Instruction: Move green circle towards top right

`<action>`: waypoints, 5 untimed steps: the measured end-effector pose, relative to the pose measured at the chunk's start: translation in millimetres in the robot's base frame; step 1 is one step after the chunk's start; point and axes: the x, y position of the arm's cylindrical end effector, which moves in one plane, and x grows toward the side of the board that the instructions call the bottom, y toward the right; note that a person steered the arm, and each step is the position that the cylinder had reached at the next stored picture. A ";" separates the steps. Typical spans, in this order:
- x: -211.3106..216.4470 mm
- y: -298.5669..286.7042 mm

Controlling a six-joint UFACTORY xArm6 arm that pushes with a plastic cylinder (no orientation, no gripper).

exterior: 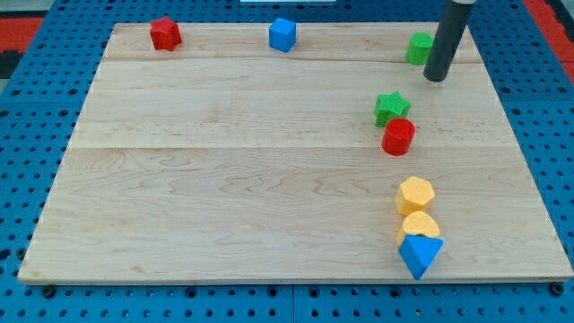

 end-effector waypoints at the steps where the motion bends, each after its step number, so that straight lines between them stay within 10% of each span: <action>1: -27.8 -0.2; 5: -40.4 -0.9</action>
